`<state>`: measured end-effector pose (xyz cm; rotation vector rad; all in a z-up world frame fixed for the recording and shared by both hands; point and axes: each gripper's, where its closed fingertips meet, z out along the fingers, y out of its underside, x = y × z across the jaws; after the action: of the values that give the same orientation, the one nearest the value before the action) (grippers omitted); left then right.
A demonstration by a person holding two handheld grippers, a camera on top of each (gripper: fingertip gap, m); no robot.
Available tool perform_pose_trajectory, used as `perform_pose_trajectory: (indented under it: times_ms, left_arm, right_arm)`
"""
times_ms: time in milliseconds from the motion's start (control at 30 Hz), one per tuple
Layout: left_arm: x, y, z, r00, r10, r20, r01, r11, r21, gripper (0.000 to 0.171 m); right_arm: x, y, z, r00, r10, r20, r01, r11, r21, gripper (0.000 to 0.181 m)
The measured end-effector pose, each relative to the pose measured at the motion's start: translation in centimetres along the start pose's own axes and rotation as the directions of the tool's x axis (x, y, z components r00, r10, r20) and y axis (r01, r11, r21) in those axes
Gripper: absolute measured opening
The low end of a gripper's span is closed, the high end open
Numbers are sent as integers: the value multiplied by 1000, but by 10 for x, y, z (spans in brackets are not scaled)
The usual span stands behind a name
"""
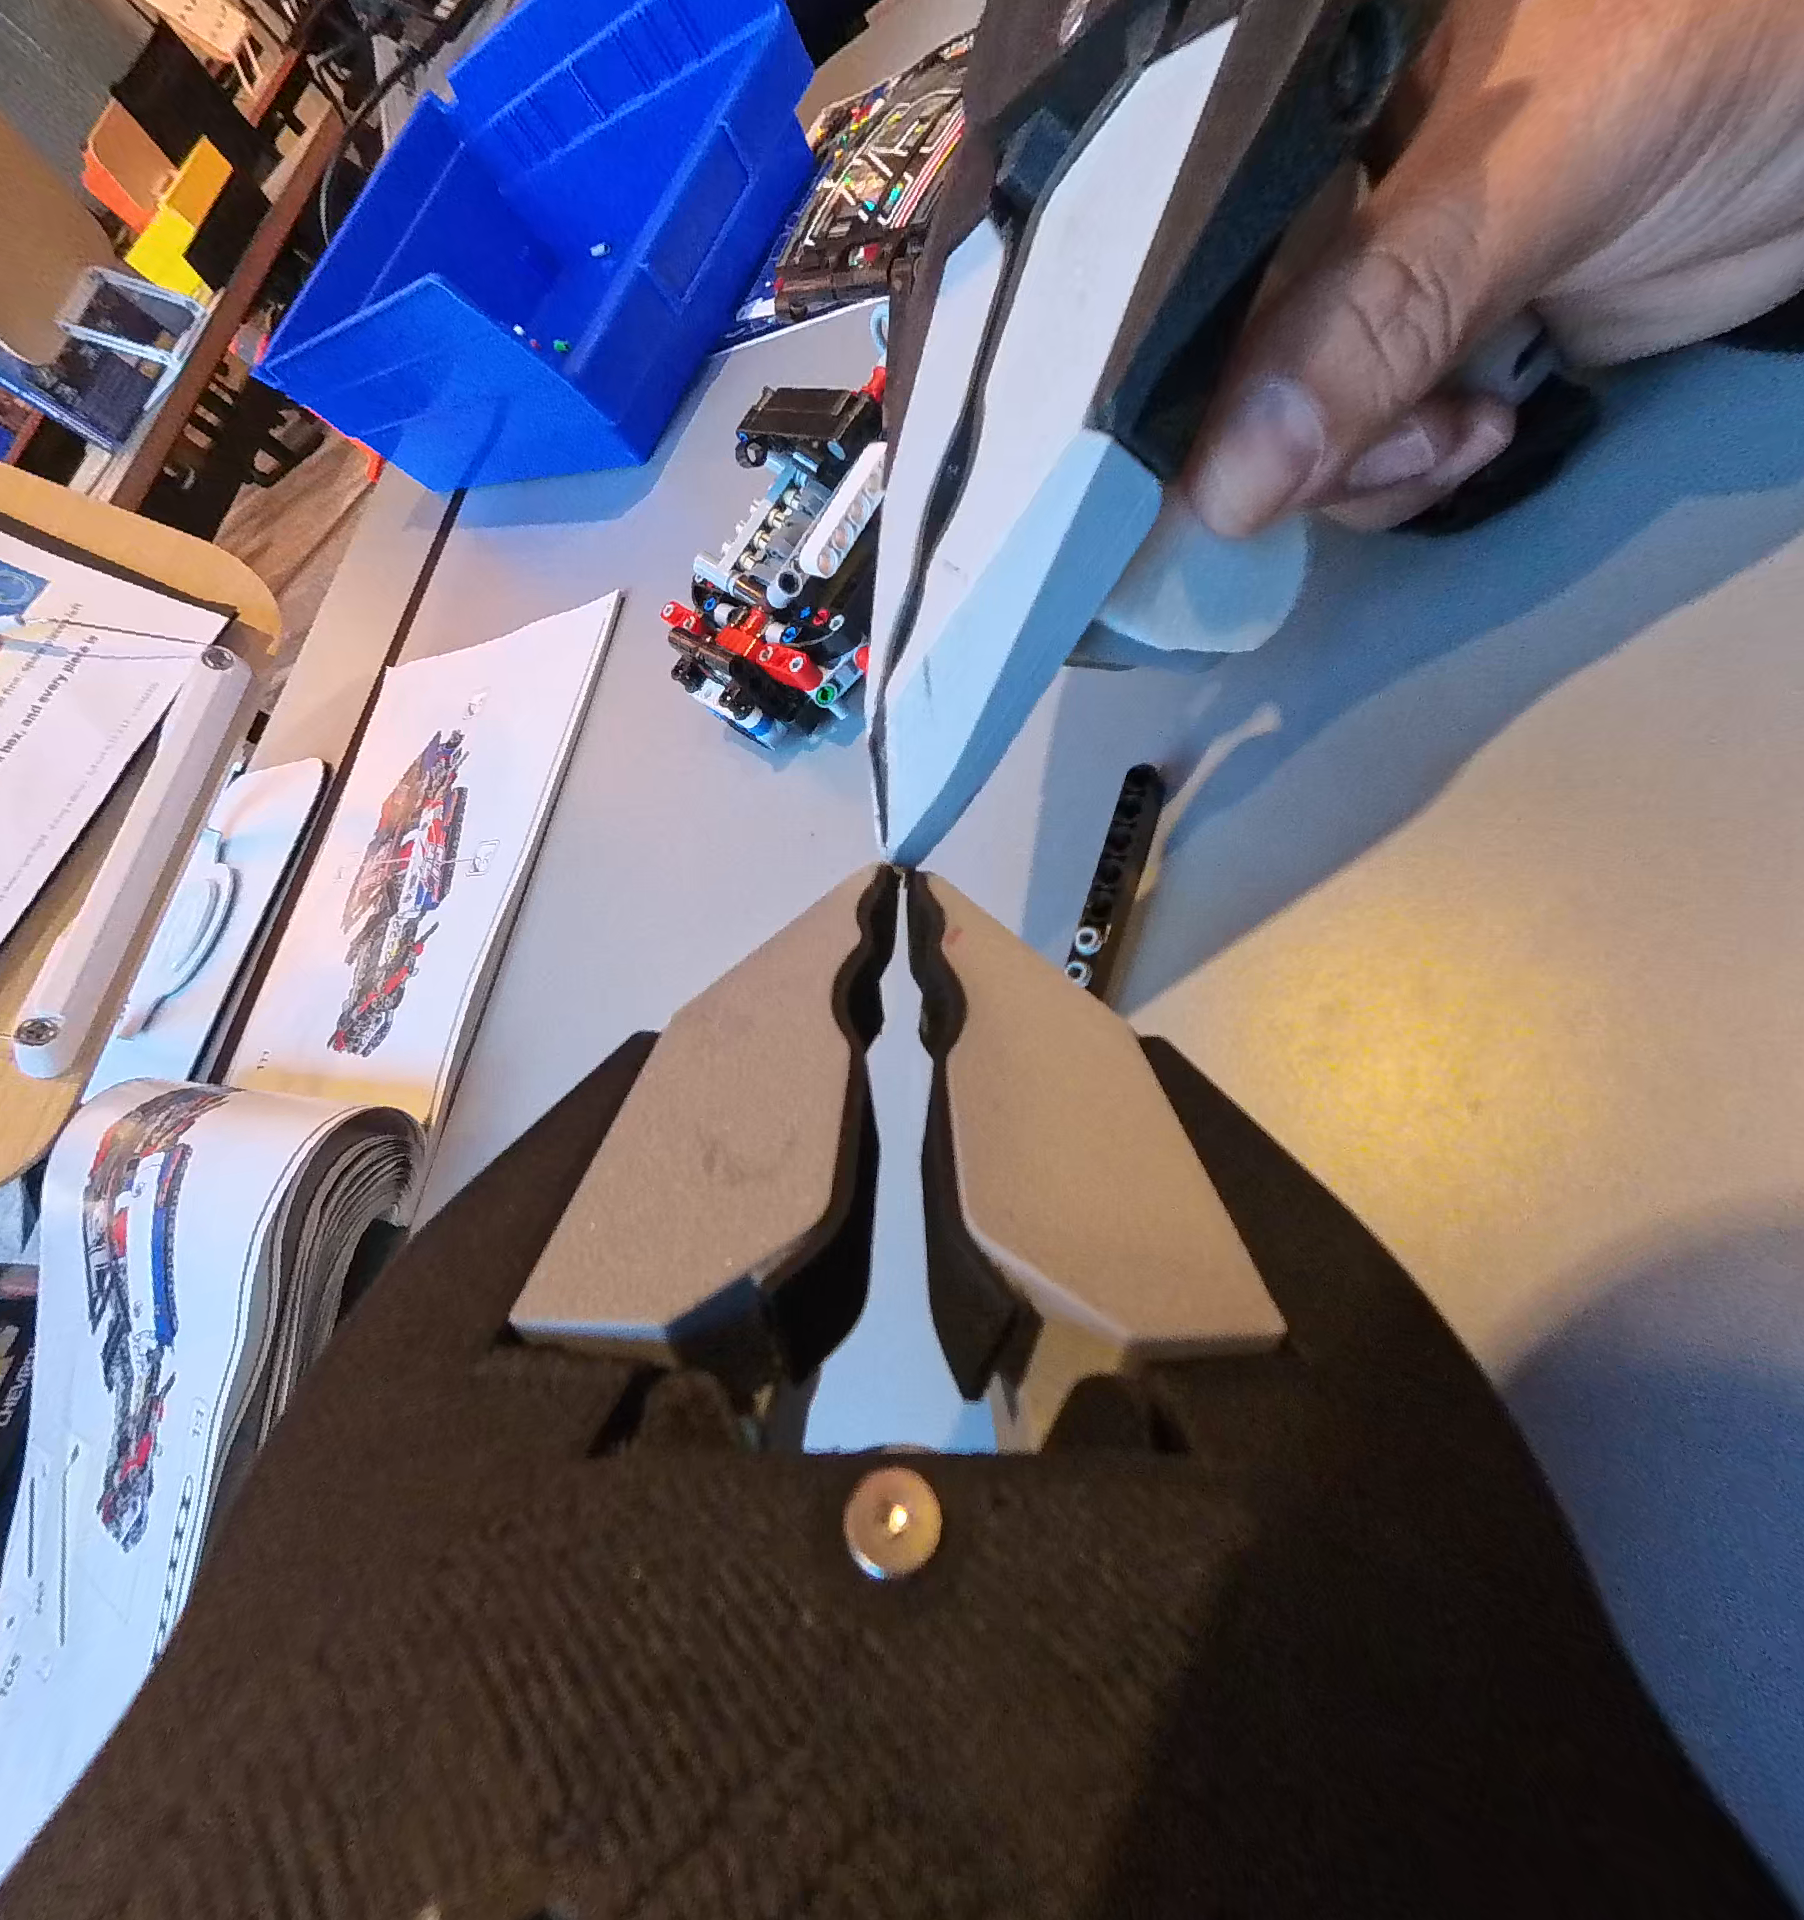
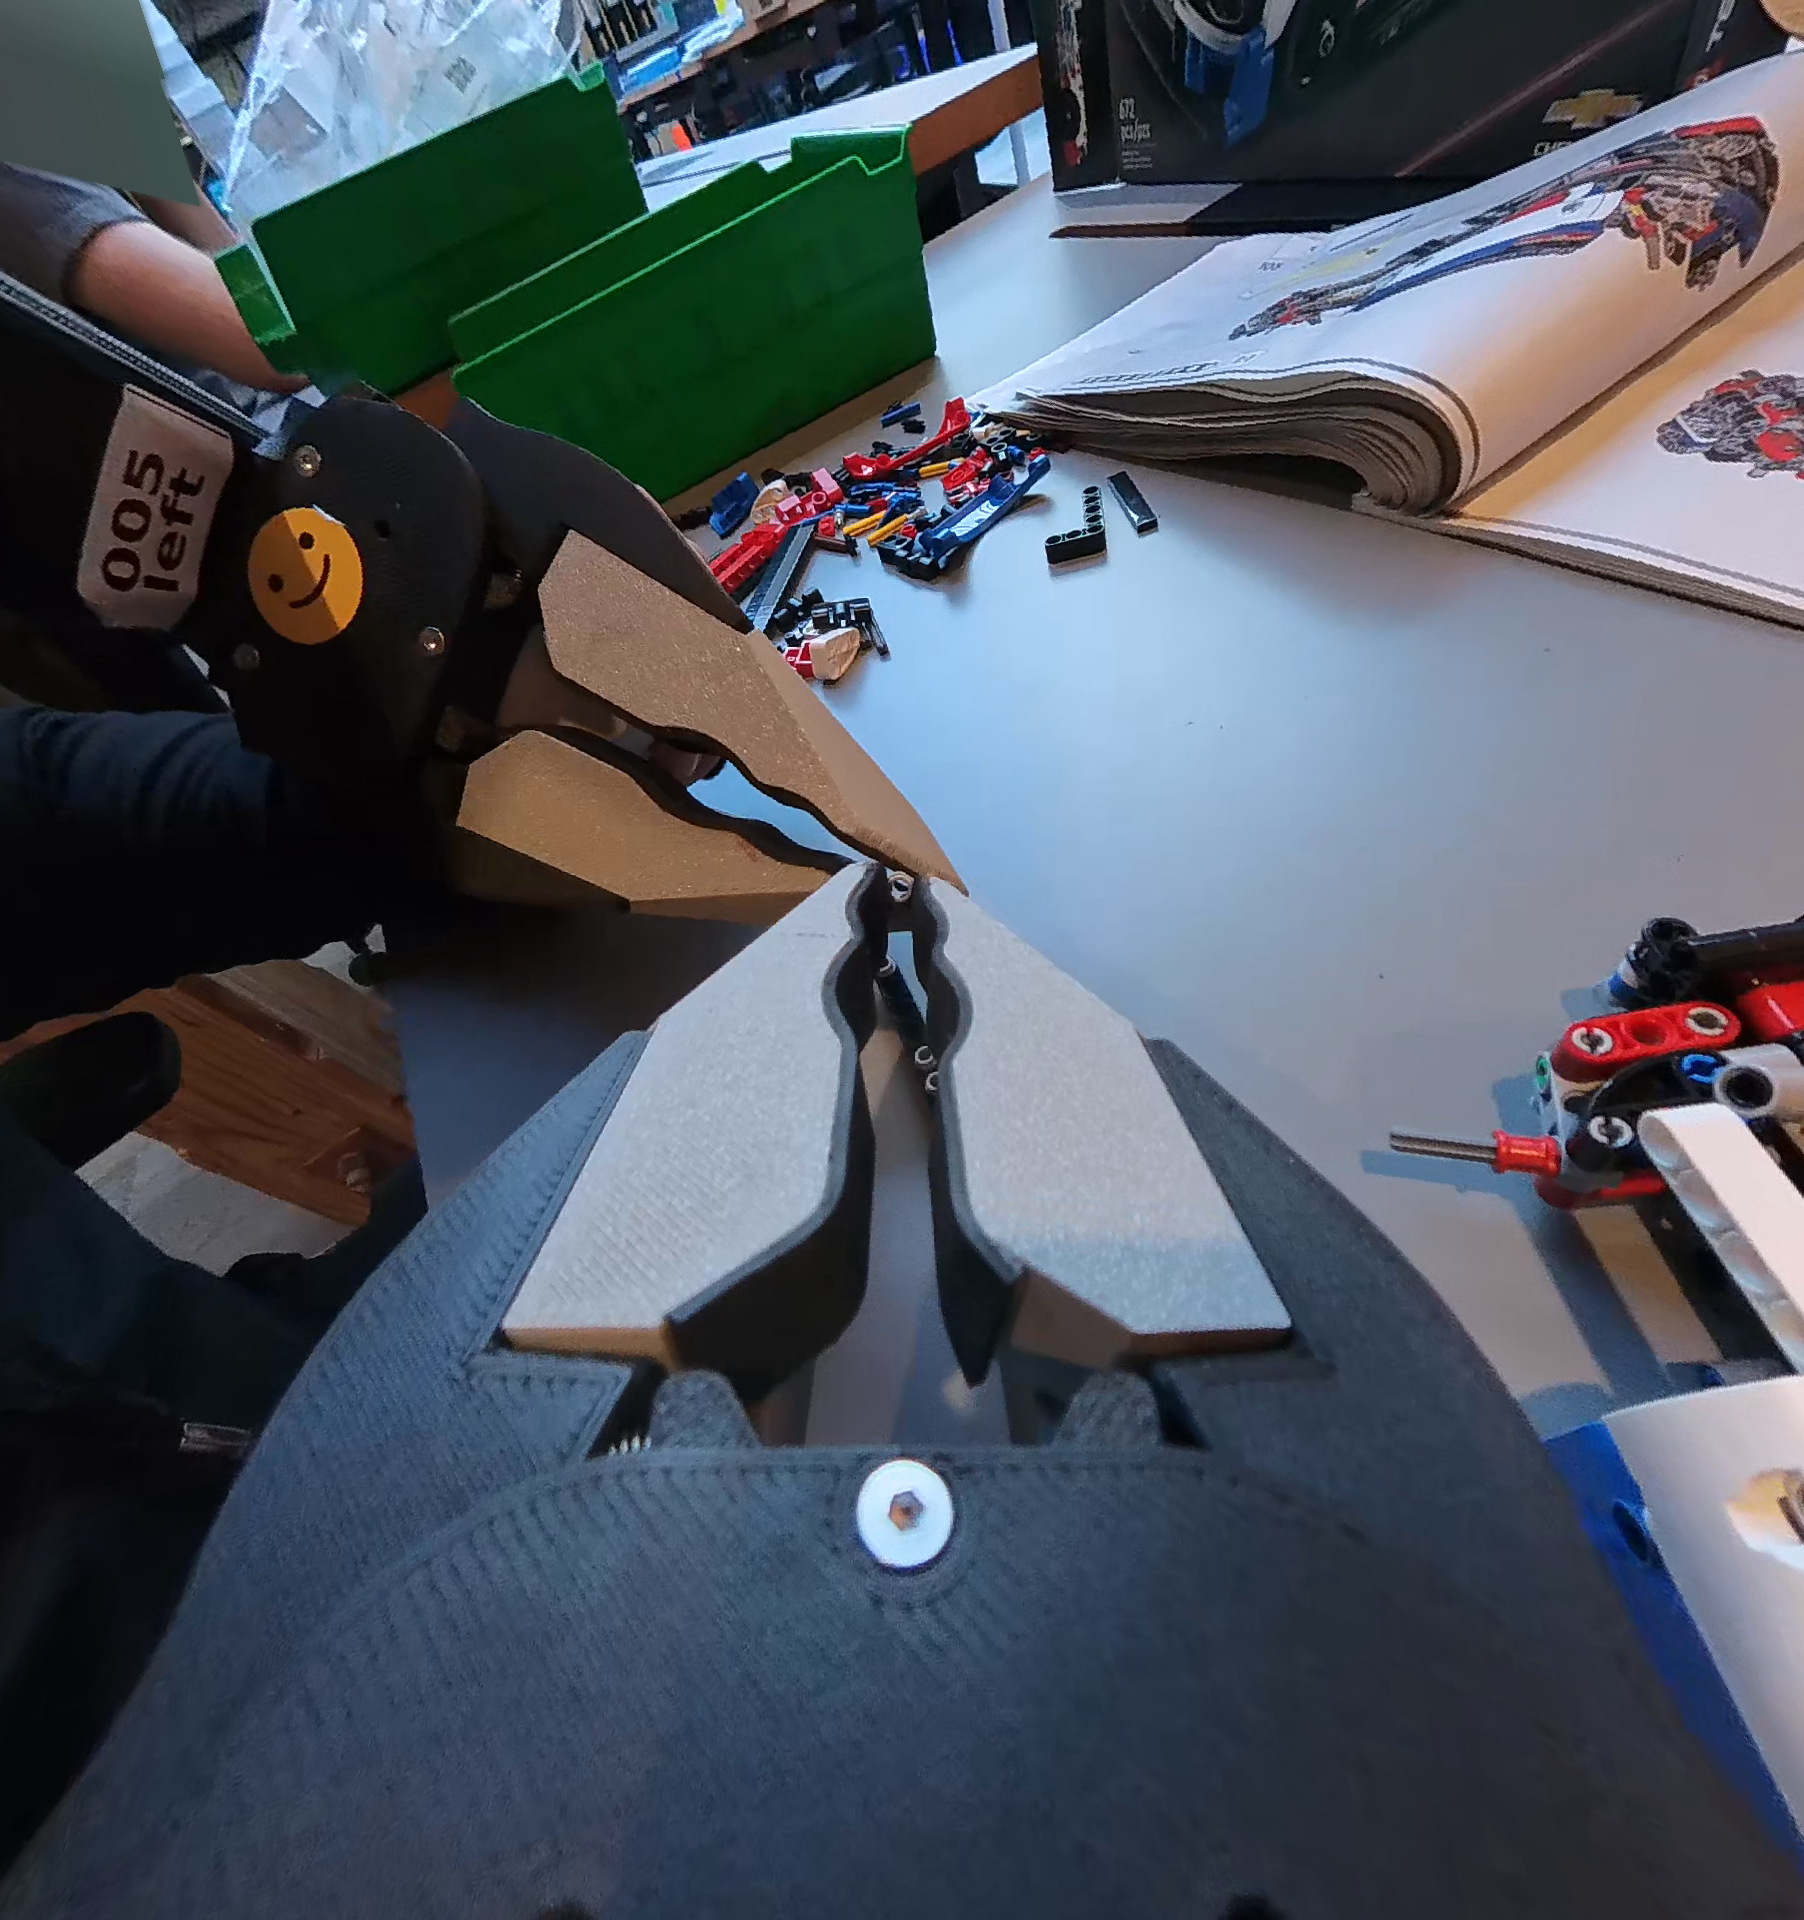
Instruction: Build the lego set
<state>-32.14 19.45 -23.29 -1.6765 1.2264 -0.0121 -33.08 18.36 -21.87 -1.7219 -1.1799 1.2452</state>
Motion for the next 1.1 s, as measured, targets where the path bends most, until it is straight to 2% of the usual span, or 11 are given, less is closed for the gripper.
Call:
perform_pose_trajectory:
  times_ms: [233, 467, 600, 800, 1033, 1100]
  left_arm:
    - [-1, -3, 2, 1000, -12, 2, 12, 1000, 15, 0]
    - [-3, -6, 6, 992, -123, -39, 125, 990, 71, 0]
    - [-6, -6, 5, 994, -112, -17, 113, 990, 79, 1]
    - [-6, 0, 8, 987, -157, -34, 158, 986, 50, 14]
    - [-6, 3, 10, 976, -209, -58, 211, 977, 38, 21]
    - [-2, 3, 11, 970, -224, -97, 228, 973, 35, 20]
  right_arm:
    - [1, -1, -2, 1000, 3, -7, -3, 1000, 9, 2]
    - [7, -4, -3, 1000, -9, -23, 9, 1000, 4, 2]
    - [7, -5, -3, 999, -30, -27, 30, 999, -12, 2]
    - [11, -11, -9, 999, -39, -36, 39, 999, -3, 2]
    - [15, -9, -16, 995, -81, -62, 80, 996, -27, 2]
    - [15, -6, -17, 992, -105, -69, 102, 994, -51, 2]
